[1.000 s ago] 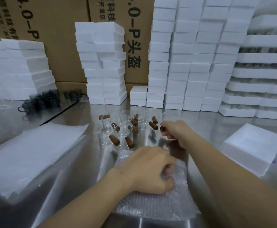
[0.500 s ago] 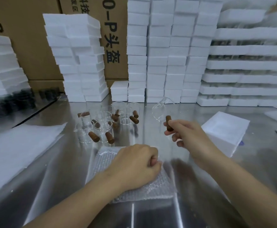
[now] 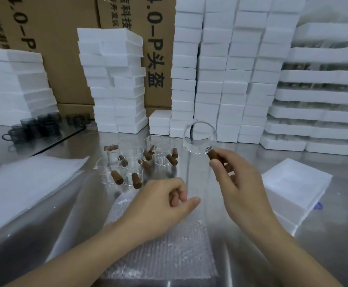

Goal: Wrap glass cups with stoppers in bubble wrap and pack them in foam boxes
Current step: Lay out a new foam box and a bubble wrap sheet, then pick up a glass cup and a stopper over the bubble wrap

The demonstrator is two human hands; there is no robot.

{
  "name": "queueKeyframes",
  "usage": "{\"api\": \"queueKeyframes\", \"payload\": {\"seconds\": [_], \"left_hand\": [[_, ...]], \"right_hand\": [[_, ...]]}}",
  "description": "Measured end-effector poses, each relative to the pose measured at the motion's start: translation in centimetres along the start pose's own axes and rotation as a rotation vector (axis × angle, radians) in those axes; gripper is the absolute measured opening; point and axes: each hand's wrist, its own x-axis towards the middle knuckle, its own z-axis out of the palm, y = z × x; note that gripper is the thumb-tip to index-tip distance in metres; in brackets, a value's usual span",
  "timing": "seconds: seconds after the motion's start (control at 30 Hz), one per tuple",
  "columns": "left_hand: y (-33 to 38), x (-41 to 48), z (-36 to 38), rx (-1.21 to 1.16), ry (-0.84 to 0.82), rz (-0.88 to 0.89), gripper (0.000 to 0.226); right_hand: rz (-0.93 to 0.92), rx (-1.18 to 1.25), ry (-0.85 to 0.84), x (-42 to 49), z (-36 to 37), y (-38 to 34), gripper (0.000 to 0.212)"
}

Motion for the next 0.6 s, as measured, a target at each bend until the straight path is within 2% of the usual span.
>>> {"api": "queueKeyframes", "payload": {"seconds": [0.1, 0.17, 0.27, 0.43, 0.6], "left_hand": [[0.6, 0.7, -0.8, -0.189, 0.335, 0.009, 0.042], [1.0, 0.9, -1.6, -0.269, 0.455, 0.047, 0.058], [1.2, 0.8, -2.4, -0.274, 0.475, 0.143, 0.076], [1.5, 0.5, -2.6, -0.259, 0.451, 0.254, 0.070], [2.0, 0.2, -2.7, -0.138, 0.443, 0.268, 0.079]], "right_hand": [[-0.154, -0.095, 0.034, 0.0, -0.2, -0.8, 0.022], [-0.190, -0.086, 0.044, 0.1, -0.3, -1.3, 0.023], [-0.220, -0.084, 0.049, 0.1, -0.4, -1.6, 0.021], [-0.251, -0.095, 0.064, 0.2, -0.7, -1.8, 0.019], [-0.115, 0.119, 0.076, -0.2, -0.9, -2.7, 0.017]]}}
